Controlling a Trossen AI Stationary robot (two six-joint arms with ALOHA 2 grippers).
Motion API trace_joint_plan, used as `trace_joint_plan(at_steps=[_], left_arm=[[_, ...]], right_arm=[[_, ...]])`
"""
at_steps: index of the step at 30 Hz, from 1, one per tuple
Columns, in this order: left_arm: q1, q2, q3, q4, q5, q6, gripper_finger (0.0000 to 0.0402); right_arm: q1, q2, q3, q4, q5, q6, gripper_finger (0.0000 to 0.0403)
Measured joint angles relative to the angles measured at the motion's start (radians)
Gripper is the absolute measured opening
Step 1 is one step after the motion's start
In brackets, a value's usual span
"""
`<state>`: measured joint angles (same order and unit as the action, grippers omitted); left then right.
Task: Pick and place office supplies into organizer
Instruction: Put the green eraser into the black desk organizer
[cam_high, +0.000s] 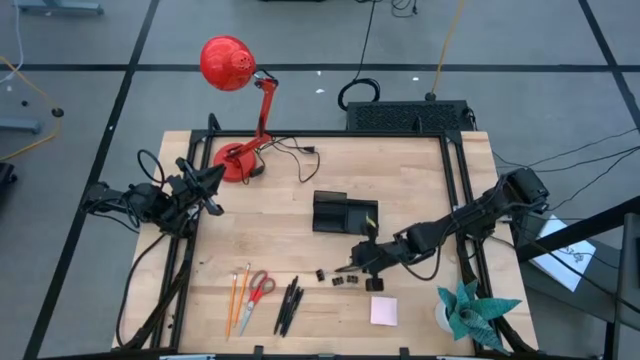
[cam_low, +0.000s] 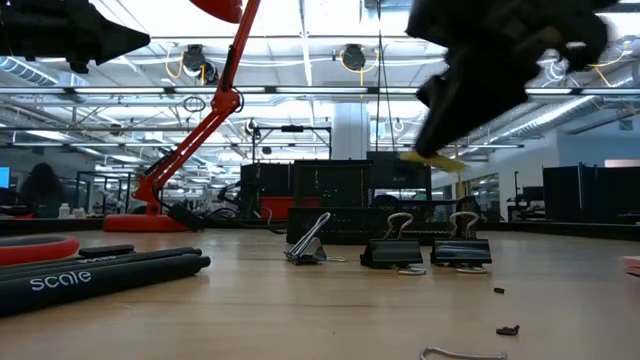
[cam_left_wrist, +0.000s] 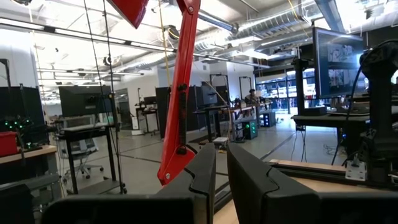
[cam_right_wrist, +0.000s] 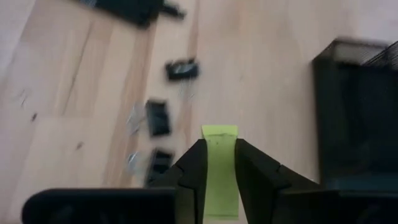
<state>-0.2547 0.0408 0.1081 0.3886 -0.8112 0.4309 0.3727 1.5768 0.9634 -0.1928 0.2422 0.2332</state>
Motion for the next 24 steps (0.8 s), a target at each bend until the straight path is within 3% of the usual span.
trace_joint_plan(at_steps=[10,24], left_arm=[[0.0,0.0,0.0,0.001,0.0,0.005,0.0047],[0.0,0.0,0.0,-0.001,-0.002,0.011,0.0047]], right_arm=[[-0.081,0.007,0.101,0.07,0.082,-0.214,0.0062],[-0.084,0.23,0.233,0.111,0.403,-0.448,0.0063]])
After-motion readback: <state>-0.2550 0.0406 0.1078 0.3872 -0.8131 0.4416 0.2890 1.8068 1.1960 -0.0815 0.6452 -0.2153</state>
